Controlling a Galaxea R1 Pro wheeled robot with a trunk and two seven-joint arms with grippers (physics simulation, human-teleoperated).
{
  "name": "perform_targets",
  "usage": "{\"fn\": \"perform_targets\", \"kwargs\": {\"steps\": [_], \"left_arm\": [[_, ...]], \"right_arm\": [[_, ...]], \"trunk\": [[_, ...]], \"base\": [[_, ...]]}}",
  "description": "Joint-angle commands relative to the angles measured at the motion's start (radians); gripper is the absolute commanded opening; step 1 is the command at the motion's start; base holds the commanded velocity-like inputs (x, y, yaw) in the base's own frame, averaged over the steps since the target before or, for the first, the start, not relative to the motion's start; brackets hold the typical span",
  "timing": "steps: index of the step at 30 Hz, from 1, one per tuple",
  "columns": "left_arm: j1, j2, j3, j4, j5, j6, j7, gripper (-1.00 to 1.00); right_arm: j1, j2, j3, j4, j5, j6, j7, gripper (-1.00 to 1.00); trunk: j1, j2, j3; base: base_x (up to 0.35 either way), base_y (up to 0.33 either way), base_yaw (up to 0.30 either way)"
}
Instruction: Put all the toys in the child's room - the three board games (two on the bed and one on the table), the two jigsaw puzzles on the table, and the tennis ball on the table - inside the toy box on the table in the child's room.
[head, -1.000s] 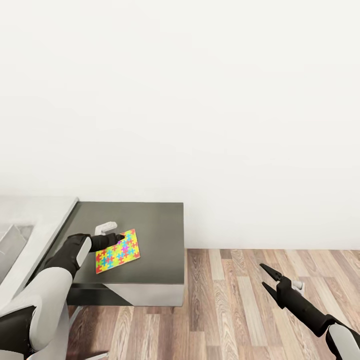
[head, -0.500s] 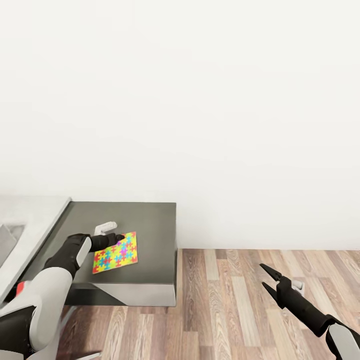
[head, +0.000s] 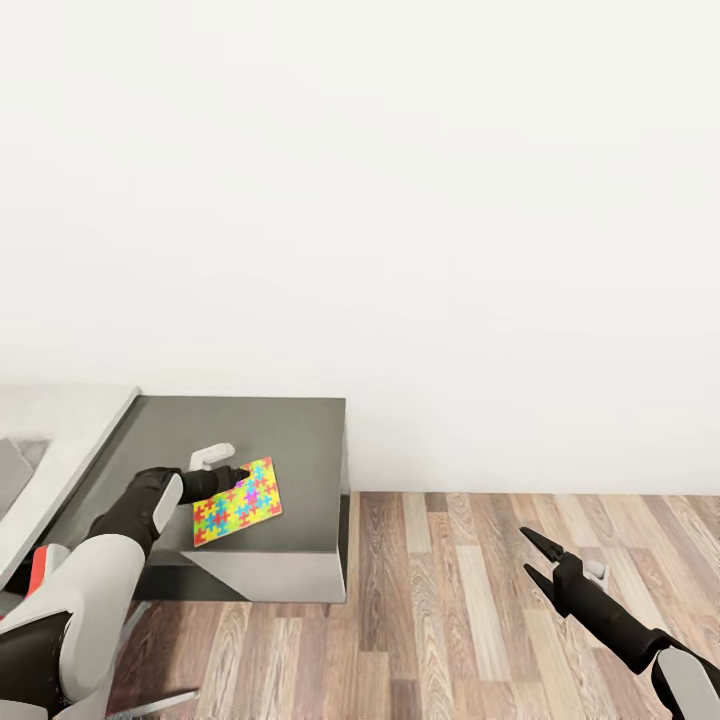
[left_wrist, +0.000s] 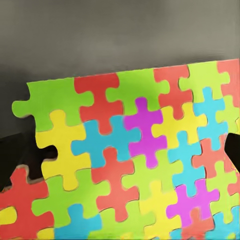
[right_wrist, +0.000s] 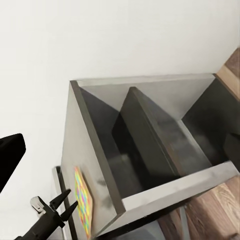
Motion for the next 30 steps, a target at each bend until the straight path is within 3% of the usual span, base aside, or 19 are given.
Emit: {"fn": "perform_targets", "kwargs": {"steps": [1, 20, 30], "left_arm": [[-0.001, -0.001, 0.005, -0.001, 0.001, 0.007, -0.004, 1.0], [-0.001, -0.003, 0.006, -0.001, 0.001, 0.007, -0.004, 1.0], [-0.001, 0.0, 0.005, -0.001, 0.001, 0.007, -0.006, 1.0]], "right_arm": [[-0.001, 0.0, -0.002, 0.0, 0.0, 0.006, 0.002, 1.0], [-0.001, 0.001, -0.002, 0.0, 0.001, 0.006, 0.001, 1.0], [-0.001, 0.003, -0.002, 0.001, 0.001, 0.006, 0.001, 1.0]], "trunk": [[0.0, -0.002, -0.002], [0.0, -0.002, -0.002], [0.0, -0.002, 0.0]], "base": [[-0.178, -0.002, 0.0], [-0.016, -0.036, -0.002], [-0.001, -0.016, -0.103]]}}
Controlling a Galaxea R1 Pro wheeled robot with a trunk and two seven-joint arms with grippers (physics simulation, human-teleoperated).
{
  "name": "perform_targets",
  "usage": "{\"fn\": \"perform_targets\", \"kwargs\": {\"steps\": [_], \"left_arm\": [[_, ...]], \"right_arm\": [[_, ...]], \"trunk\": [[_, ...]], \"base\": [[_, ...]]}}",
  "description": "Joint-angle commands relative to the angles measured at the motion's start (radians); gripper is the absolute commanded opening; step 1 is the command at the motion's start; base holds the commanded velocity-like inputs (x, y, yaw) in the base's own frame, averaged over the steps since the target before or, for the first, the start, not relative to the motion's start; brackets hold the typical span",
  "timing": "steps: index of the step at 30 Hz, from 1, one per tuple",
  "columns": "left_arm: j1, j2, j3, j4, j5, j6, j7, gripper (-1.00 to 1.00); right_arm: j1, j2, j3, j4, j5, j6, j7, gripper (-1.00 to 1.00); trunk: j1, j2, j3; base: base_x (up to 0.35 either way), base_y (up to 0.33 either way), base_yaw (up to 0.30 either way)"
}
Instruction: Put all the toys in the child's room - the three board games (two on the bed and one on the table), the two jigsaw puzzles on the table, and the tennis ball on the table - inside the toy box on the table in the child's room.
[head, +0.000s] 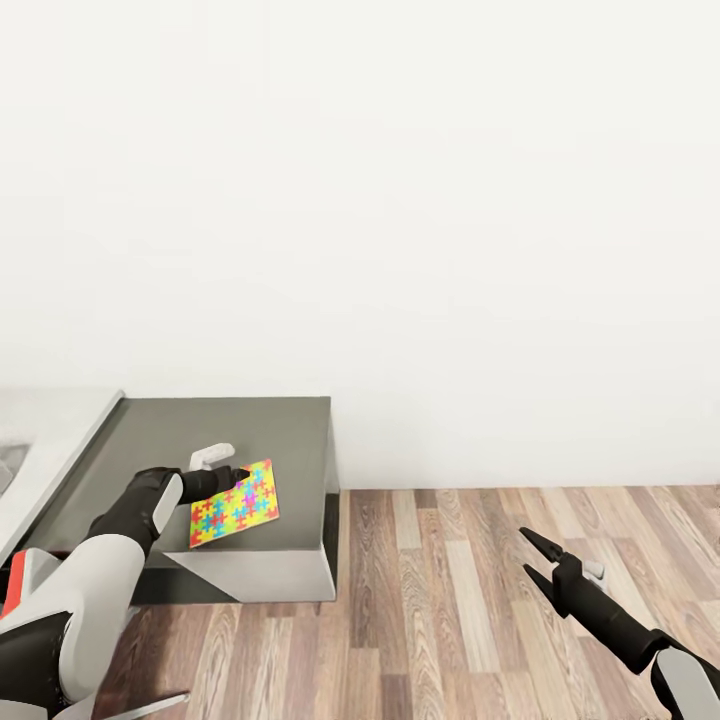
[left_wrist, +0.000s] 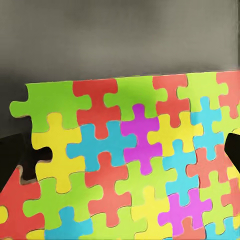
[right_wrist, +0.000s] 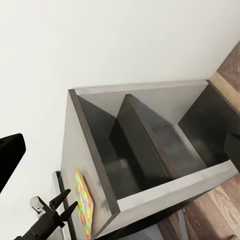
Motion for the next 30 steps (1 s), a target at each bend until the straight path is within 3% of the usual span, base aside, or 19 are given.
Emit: {"fn": "perform_targets", "kwargs": {"steps": [1, 14, 24, 30], "left_arm": [[-0.001, -0.001, 0.005, -0.001, 0.001, 0.007, -0.004, 1.0], [-0.001, -0.001, 0.005, -0.001, 0.001, 0.007, -0.004, 1.0], [-0.001, -0.002, 0.003, -0.001, 0.001, 0.007, -0.005, 1.0], [-0.001, 0.0, -0.051, -0.001, 0.003, 0.006, -0.005, 1.0]], "right_arm": [[-0.001, 0.0, -0.002, 0.0, 0.0, 0.006, 0.002, 1.0], [-0.001, 0.0, -0.002, 0.001, 0.0, 0.006, 0.002, 1.0], [-0.001, 0.001, -0.002, 0.001, 0.0, 0.006, 0.002, 1.0], [-0.001, 0.001, -0.002, 0.001, 0.0, 0.005, 0.002, 1.0]], "trunk": [[0.001, -0.002, -0.002], [0.001, -0.002, 0.0], [0.001, -0.002, 0.0], [0.001, -0.002, 0.0]], "base": [[-0.033, -0.072, -0.037], [-0.077, -0.043, -0.023], [-0.003, -0.157, 0.0], [-0.043, -0.098, -0.021]]}}
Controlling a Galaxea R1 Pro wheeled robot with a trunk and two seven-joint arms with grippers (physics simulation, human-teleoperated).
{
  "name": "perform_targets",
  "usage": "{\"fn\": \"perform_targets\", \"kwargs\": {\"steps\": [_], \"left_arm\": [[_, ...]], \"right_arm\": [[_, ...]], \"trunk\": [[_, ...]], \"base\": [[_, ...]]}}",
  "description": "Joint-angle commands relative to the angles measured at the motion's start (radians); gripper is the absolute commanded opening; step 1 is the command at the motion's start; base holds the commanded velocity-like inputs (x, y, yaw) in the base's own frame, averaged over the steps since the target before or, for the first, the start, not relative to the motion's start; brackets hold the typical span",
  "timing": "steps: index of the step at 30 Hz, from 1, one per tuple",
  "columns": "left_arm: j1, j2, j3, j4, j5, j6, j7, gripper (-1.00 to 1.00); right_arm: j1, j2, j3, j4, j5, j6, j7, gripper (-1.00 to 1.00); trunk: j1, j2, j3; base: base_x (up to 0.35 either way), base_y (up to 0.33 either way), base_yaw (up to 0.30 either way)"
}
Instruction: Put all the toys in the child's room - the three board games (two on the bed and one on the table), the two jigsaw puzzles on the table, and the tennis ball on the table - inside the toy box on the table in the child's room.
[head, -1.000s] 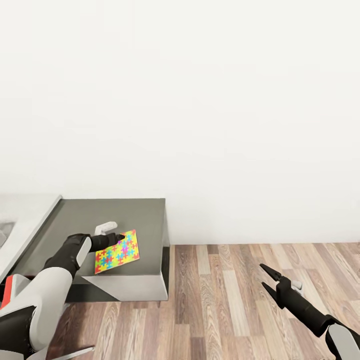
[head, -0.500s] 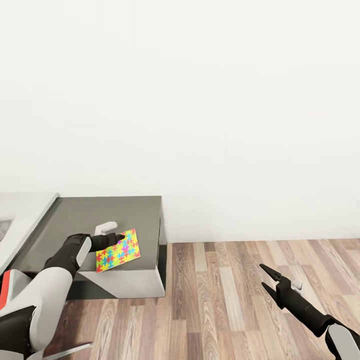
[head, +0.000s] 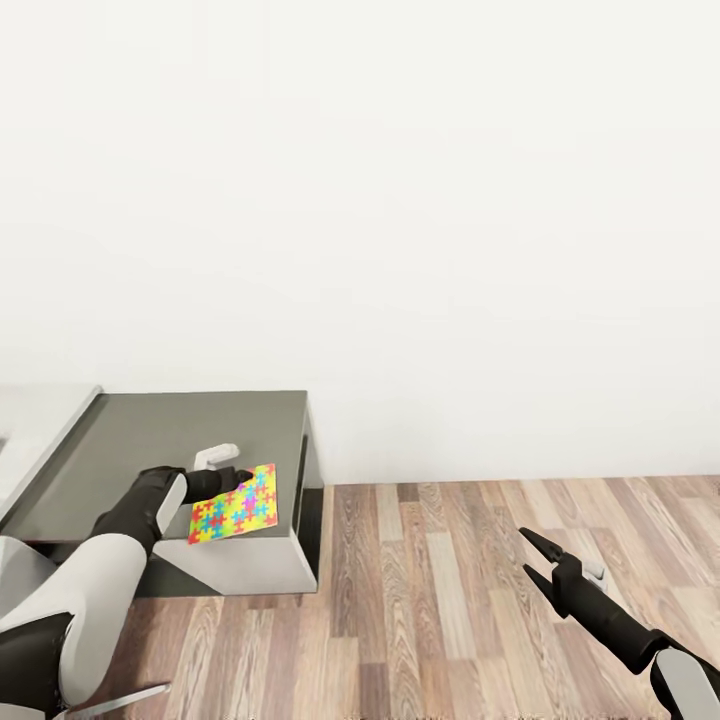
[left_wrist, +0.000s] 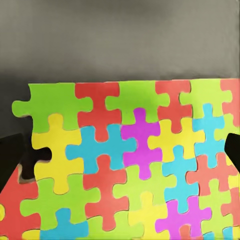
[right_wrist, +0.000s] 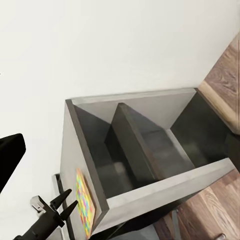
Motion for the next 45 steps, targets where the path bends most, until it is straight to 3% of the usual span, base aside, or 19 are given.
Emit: {"fn": "perform_targets", "kwargs": {"steps": [1, 10, 45], "left_arm": [[-0.001, -0.001, 0.001, -0.001, 0.001, 0.007, -0.004, 1.0], [-0.001, -0.001, -0.008, -0.001, 0.002, 0.007, -0.004, 1.0], [-0.001, 0.0, -0.008, -0.001, 0.002, 0.007, -0.004, 1.0]], "right_arm": [[-0.001, 0.0, -0.001, 0.0, 0.0, 0.007, 0.003, 1.0], [-0.001, 0.0, -0.002, 0.0, 0.0, 0.006, 0.003, 1.0], [-0.001, 0.0, 0.0, 0.0, 0.0, 0.006, 0.002, 1.0]], "trunk": [[0.0, -0.002, -0.001], [0.0, -0.002, 0.004], [0.0, -0.002, 0.005]], "base": [[-0.114, -0.119, -0.129], [-0.07, -0.089, -0.133], [-0.002, -0.038, -0.001]]}}
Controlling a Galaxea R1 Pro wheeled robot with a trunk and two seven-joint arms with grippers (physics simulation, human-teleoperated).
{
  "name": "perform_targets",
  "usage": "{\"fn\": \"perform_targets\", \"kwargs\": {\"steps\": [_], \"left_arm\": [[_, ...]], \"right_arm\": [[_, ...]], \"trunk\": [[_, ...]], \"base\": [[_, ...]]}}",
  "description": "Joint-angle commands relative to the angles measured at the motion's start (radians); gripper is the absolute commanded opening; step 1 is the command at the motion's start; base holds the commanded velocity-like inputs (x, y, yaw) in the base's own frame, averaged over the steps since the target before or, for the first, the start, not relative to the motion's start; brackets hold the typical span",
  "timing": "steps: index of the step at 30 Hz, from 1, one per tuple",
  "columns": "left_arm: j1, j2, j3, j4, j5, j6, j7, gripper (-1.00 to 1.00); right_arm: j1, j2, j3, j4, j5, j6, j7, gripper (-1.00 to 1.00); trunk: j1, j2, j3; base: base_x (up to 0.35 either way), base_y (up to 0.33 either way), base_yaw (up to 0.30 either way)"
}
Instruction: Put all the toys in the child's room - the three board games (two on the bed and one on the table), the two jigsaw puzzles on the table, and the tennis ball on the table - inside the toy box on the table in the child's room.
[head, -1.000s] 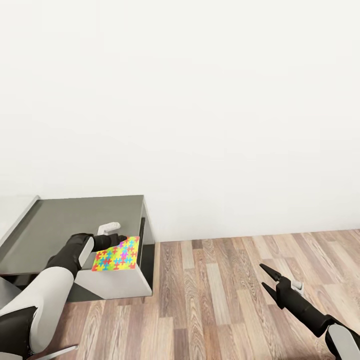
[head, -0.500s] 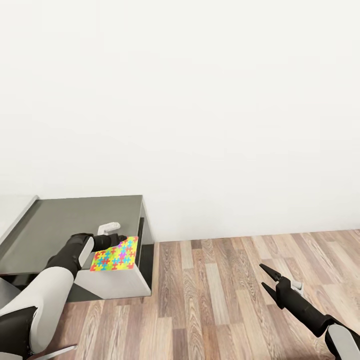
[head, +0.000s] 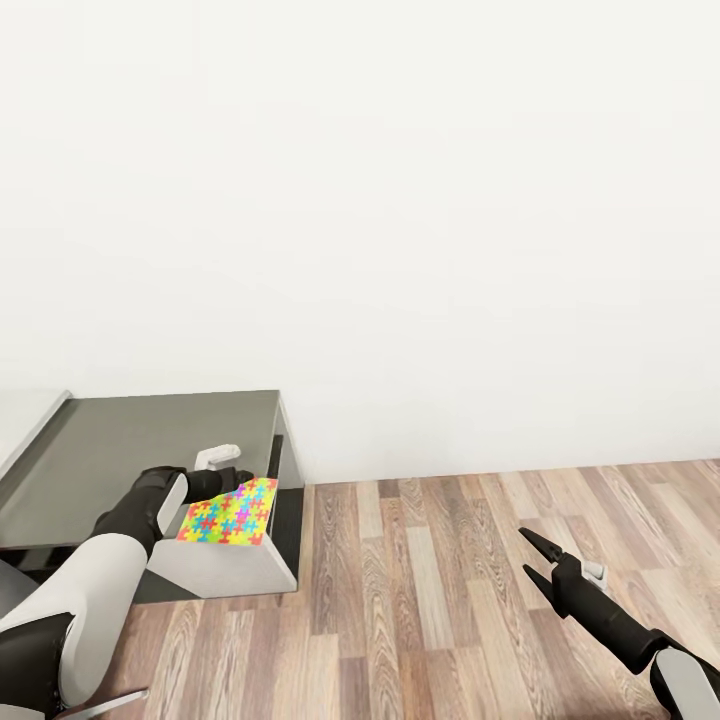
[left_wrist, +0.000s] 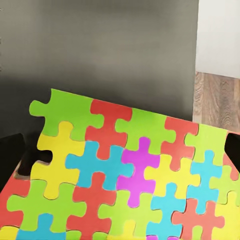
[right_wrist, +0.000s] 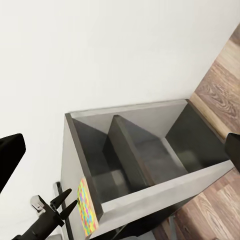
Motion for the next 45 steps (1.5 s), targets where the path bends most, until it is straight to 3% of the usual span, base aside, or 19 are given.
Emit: {"fn": "perform_targets", "kwargs": {"steps": [1, 14, 32, 36, 41, 45], "left_arm": [[-0.001, 0.0, 0.005, -0.001, 0.001, 0.007, -0.004, 1.0], [-0.001, -0.002, 0.006, -0.001, 0.0, 0.007, -0.003, 1.0], [-0.001, 0.0, 0.008, -0.003, 0.002, 0.007, -0.009, 1.0], [-0.001, 0.007, 0.014, -0.013, 0.003, 0.011, -0.071, 1.0], [0.0, 0.057, 0.013, -0.069, 0.002, 0.058, -0.259, 1.0], [0.001, 0.09, 0.016, -0.126, 0.005, 0.121, -0.328, 1.0]], "right_arm": [[-0.001, 0.0, -0.002, 0.0, 0.0, 0.006, 0.003, 1.0], [-0.001, 0.0, -0.002, 0.0, 0.0, 0.006, 0.003, 1.0], [-0.001, 0.0, -0.002, 0.0, 0.0, 0.006, 0.002, 1.0], [-0.001, 0.0, -0.002, 0.0, 0.0, 0.006, 0.001, 1.0], [-0.001, 0.001, -0.002, 0.0, 0.0, 0.006, 0.0, 1.0], [-0.001, 0.002, -0.001, 0.0, 0.0, 0.006, -0.002, 1.0]], "trunk": [[0.001, -0.002, -0.002], [0.001, -0.002, -0.002], [0.001, -0.002, -0.002], [0.001, -0.002, -0.002], [0.001, -0.002, -0.002], [0.001, -0.002, -0.002]], "base": [[0.016, -0.001, 0.0], [0.143, 0.076, 0.0], [0.009, 0.004, 0.0], [0.0, 0.0, 0.0], [0.0, 0.0, 0.0], [0.0, 0.0, 0.0]]}}
